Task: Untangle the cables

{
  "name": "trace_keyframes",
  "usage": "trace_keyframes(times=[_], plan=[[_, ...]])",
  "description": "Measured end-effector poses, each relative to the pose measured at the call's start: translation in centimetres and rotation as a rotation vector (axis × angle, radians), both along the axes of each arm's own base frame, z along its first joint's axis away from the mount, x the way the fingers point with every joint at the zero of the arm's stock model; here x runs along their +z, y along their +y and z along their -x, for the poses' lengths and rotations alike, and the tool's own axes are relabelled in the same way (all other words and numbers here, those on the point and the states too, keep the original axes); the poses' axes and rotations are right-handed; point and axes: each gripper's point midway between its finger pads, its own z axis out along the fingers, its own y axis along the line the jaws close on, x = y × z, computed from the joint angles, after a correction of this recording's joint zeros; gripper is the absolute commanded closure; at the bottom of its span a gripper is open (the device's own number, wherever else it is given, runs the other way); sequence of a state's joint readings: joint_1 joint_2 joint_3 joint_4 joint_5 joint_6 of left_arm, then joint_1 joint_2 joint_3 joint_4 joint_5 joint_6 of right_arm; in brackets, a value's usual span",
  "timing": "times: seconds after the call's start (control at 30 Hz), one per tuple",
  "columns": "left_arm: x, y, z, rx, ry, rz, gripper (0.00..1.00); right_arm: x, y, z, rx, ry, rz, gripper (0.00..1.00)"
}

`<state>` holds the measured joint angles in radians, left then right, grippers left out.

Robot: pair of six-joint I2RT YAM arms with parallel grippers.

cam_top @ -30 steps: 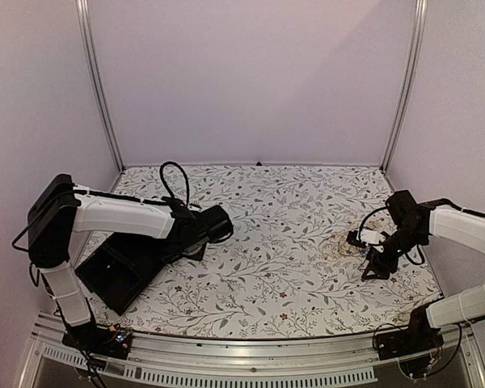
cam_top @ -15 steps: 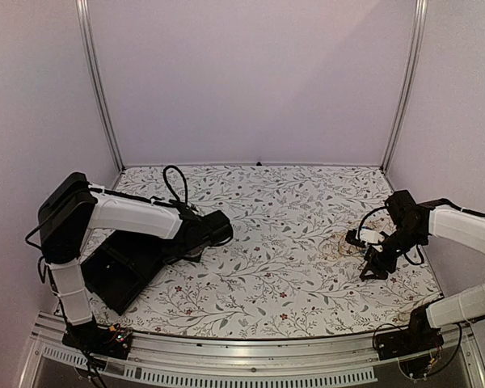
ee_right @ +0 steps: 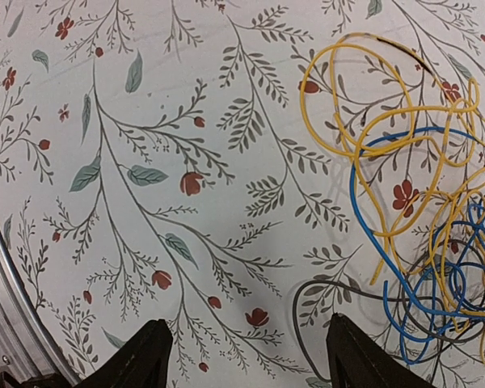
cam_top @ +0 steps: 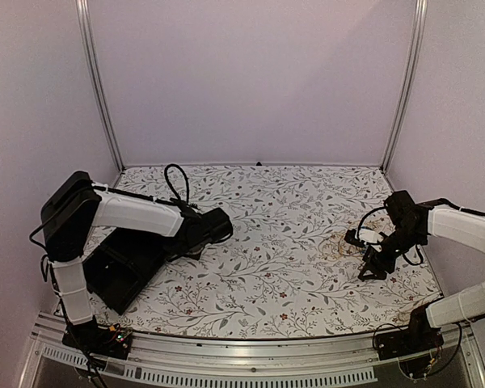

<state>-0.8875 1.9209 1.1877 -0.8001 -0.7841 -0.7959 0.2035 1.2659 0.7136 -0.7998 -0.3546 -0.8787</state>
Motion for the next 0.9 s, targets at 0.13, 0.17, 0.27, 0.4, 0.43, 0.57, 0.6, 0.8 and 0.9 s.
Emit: trace_keyframes(times=[0.13,0.17,0.27,0.4,0.43,0.57,0.6,0.8,0.9], plan=[[0.5,0.0,-0.6,-0.007,-0.013,-0.009,1.0,0.0,0.1,0.0,0.0,0.001,-0.003,0.3],[0.7,0.0,-0.8,-0.009,-0.015,-0.011,1.0,0.0,0.1,0.0,-0.001,0.002,-0.005,0.3],[1.5,0.4,-1.3,-0.012,-0.027,-0.021,1.0,0.1,0.3,0.0,0.001,0.002,-0.014,0.3],[2.5,1.7,-2.6,0.005,-0.044,-0.025,1.0,0.2,0.5,-0.1,0.004,-0.004,-0.026,0.3],[2.7,2.1,-2.9,0.01,-0.048,-0.024,1.0,0.2,0.6,-0.1,0.003,-0.005,-0.027,0.3],[3.9,3.5,-4.9,0.026,-0.082,-0.004,1.0,0.3,0.7,-0.2,-0.002,-0.007,-0.035,0.31],[4.2,3.7,-5.5,0.029,-0.091,0.006,1.0,0.3,0.7,-0.3,-0.004,-0.007,-0.037,0.31],[5.1,4.5,-8.2,0.023,-0.139,0.048,1.0,0.4,0.9,-0.2,-0.007,-0.002,-0.052,0.31],[5.3,4.7,-8.9,0.017,-0.152,0.054,1.0,0.3,1.0,-0.2,-0.008,0.0,-0.054,0.31]])
